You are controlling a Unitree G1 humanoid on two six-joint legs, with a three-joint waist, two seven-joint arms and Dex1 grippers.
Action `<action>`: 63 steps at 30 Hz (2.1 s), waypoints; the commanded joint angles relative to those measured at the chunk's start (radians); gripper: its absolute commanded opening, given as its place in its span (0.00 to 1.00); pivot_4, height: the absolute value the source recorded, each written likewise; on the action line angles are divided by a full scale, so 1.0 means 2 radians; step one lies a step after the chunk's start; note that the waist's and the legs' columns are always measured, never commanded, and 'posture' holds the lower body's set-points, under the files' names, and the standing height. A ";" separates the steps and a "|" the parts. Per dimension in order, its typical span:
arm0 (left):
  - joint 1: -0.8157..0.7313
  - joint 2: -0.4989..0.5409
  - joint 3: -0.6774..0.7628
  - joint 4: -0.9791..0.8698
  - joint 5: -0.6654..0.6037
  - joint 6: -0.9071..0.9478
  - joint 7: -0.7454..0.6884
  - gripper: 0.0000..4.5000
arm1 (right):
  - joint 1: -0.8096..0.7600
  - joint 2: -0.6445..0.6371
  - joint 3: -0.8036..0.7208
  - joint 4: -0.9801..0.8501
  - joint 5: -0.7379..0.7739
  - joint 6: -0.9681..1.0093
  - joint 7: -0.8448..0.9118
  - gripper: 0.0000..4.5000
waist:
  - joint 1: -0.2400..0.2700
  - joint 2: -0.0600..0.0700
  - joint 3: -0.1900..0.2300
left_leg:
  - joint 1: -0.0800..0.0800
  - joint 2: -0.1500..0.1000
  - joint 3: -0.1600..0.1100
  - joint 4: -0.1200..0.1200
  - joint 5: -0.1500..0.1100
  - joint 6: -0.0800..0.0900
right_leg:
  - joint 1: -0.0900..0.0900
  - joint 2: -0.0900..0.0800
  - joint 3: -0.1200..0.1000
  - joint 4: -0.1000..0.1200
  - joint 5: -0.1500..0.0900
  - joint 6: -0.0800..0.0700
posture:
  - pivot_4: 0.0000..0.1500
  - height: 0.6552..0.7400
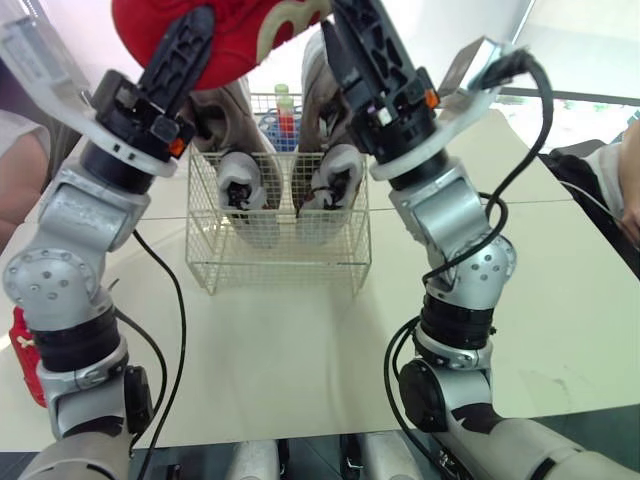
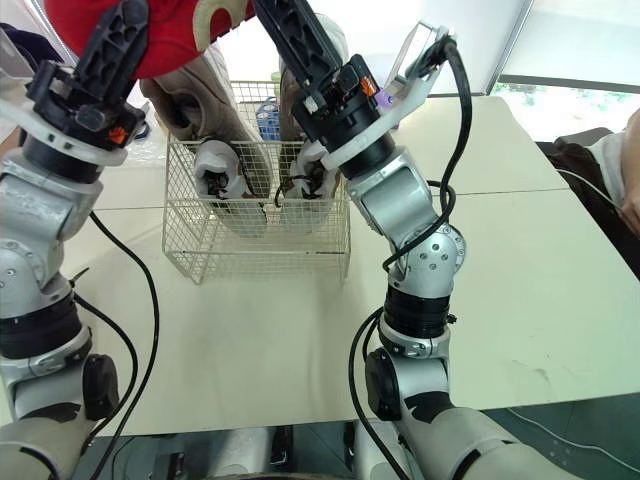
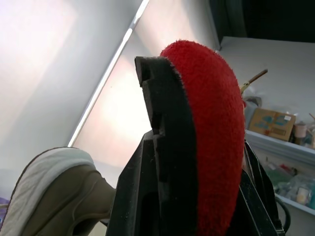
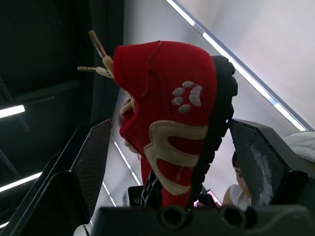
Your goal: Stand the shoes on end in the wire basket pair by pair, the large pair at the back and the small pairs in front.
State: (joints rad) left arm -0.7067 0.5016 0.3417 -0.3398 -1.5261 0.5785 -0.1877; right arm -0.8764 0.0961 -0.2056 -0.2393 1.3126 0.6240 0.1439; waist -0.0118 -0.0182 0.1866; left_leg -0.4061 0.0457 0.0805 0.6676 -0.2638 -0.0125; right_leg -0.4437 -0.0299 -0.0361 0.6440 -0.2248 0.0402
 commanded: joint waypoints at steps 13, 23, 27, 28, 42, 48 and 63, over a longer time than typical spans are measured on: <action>0.029 -0.014 -0.023 -0.042 0.025 0.006 0.002 0.06 | -0.041 -0.002 0.010 0.017 -0.021 -0.043 0.042 0.15 | -0.001 0.000 0.000 | 0.000 0.001 0.000 0.000 0.000 0.000 | 0.000 0.001 0.000 0.000 0.000 0.000 | 1.00 1.00; 0.144 0.141 0.019 -0.122 0.052 0.077 -0.041 0.81 | -0.107 -0.238 -0.015 0.090 -0.077 0.008 0.222 0.13 | 0.000 0.000 0.000 | 0.000 0.000 0.000 0.000 0.000 0.000 | 0.000 0.001 0.000 -0.001 0.000 0.000 | 1.00 1.00; 0.235 0.216 0.067 -0.183 -0.014 0.123 -0.078 0.81 | -0.113 -0.361 0.035 0.145 -0.160 0.009 0.390 0.13 | -0.001 0.001 0.001 | -0.001 0.001 0.000 -0.001 -0.001 0.001 | 0.000 0.001 0.000 -0.005 0.000 0.000 | 1.00 1.00; 0.257 0.235 0.078 -0.194 -0.019 0.132 -0.089 0.81 | -0.112 -0.384 0.054 0.152 -0.186 -0.001 0.425 0.13 | -0.002 0.001 0.001 | -0.001 0.001 0.001 -0.002 -0.001 0.002 | 0.000 0.000 0.001 -0.006 0.000 0.000 | 1.00 1.00; 0.370 0.273 0.158 -0.173 -0.036 0.137 -0.133 0.81 | -0.091 -0.383 0.137 0.192 -0.335 -0.084 0.599 0.13 | 0.001 0.002 0.001 | -0.001 0.001 0.002 -0.002 -0.001 0.002 | -0.001 0.001 0.002 -0.006 -0.001 -0.002 | 1.00 1.00; 0.356 0.271 0.143 -0.168 -0.031 0.128 -0.121 0.81 | -0.063 -0.348 0.140 0.207 -0.389 -0.150 0.586 0.13 | 0.000 0.002 0.001 | -0.001 0.001 0.002 -0.002 -0.001 0.002 | 0.000 0.000 0.002 -0.006 -0.001 -0.002 | 1.00 1.00; 0.358 0.269 0.142 -0.149 -0.002 0.132 -0.134 0.82 | -0.023 -0.357 0.141 0.179 -0.409 -0.119 0.600 0.88 | 0.000 0.002 0.001 | -0.001 0.001 0.002 -0.002 -0.001 0.002 | 0.000 0.001 0.002 -0.006 -0.001 -0.002 | 1.00 1.00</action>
State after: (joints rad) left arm 0.0126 1.0385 0.6053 -0.6427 -1.5397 0.8563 -0.4461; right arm -0.9084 -0.5947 0.1079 0.1750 0.4855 0.3707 1.3510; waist -0.0119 -0.0150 0.1890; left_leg -0.4076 0.0479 0.0841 0.6640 -0.2660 -0.0093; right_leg -0.4445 -0.0286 -0.0326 0.6319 -0.2263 0.0368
